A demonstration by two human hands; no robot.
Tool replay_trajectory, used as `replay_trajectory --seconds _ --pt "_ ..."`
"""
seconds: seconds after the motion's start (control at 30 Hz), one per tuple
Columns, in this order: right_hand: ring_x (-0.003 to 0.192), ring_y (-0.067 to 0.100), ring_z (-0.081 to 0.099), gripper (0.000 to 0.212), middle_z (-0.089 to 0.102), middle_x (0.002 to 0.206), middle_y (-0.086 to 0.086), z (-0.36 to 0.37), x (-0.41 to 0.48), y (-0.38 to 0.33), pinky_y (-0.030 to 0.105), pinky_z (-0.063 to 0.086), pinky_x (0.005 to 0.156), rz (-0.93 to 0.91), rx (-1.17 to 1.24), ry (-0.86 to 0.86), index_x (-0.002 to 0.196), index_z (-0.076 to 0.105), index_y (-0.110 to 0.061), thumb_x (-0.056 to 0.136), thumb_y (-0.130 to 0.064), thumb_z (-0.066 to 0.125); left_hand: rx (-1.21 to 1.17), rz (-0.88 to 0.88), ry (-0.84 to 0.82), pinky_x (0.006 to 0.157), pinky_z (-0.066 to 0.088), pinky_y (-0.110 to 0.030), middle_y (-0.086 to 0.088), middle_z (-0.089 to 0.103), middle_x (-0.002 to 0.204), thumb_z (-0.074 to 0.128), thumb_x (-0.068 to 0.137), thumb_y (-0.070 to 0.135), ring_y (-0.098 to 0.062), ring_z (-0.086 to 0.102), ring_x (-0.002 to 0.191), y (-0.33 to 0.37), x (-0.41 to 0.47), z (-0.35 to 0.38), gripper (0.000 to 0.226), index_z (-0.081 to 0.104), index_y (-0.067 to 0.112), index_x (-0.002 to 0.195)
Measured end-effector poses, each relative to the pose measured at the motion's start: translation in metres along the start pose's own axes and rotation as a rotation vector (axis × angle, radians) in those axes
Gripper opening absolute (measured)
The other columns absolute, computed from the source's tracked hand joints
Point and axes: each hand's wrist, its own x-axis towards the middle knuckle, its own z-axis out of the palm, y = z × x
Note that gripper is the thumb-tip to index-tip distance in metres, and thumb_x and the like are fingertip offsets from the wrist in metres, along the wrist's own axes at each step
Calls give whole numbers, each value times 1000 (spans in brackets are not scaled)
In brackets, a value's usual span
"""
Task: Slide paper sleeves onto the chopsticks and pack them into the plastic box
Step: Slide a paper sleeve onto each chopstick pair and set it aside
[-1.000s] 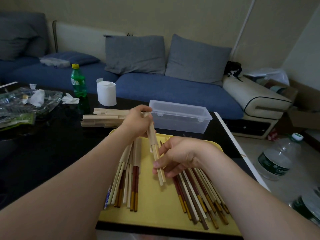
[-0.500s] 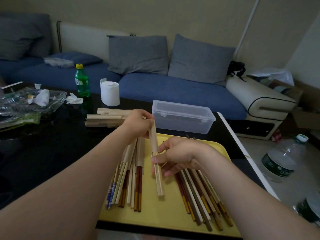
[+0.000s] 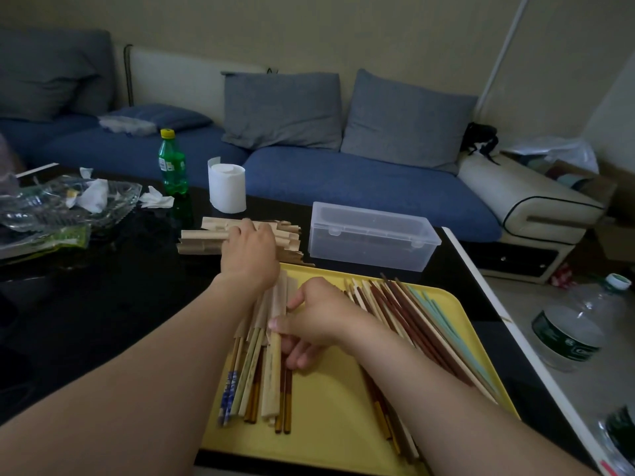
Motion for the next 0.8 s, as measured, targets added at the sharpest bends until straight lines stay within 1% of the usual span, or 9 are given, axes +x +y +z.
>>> replay_trajectory --seconds 0.07,0.17,0.23,0.33,0.43,0.53,0.63,0.7,0.8 --pt "55 26 72 22 75 75 15 -1 7 3 31 59 45 -27 -136 53 109 60 -3 104 -20 73 83 20 23 108 45 -49 -13 47 137 69 93 19 -34 45 129 -3 3 3 46 53 18 136" --pt "56 21 73 30 76 69 10 -5 13 6 25 57 46 -66 -254 99 93 77 -3 103 -31 74 170 72 -7 112 37 -54 -10 49 142 66 96 21 -36 40 137 -4 7 8 44 57 24 138" --pt "57 21 74 41 78 70 10 -7 17 8 26 60 52 -109 -301 172 83 79 -5 106 -37 68 218 105 -6 112 36 -55 -8 52 142 64 98 22 -35 40 137 -3 9 10 39 60 27 136" --pt "58 21 75 51 78 68 8 -10 27 12 29 60 62 -152 -367 282 79 79 -5 109 -40 57 257 113 22 110 36 -53 -6 59 134 64 98 21 -33 47 132 -1 12 10 32 64 27 129" --pt "53 16 72 49 76 63 5 -14 35 14 32 63 66 -169 -373 361 78 79 -8 109 -39 57 250 94 11 110 41 -53 -6 63 126 68 96 18 -31 53 126 1 15 11 29 63 24 124" --pt "44 8 65 47 74 60 4 -16 38 16 28 62 67 -188 -376 434 74 78 -10 107 -38 60 249 88 -3 110 43 -52 -6 64 123 69 96 19 -30 55 123 1 17 12 25 65 23 120" --pt "51 13 70 44 75 61 4 -21 39 17 33 65 75 -190 -364 471 75 78 -10 106 -36 61 231 85 21 108 42 -51 -4 67 117 68 96 19 -28 57 119 -1 19 12 19 67 24 114" --pt "55 16 73 42 75 62 5 -23 38 17 36 66 77 -186 -354 486 76 78 -10 105 -36 62 216 103 11 107 43 -50 -4 66 121 66 97 17 -27 57 120 -1 19 12 23 65 24 120" --pt "58 15 72 41 76 63 5 -25 37 16 40 66 82 -184 -345 496 77 79 -9 104 -36 63 245 133 -81 111 41 -49 -9 58 138 66 99 20 -30 52 131 3 16 11 42 55 21 139"
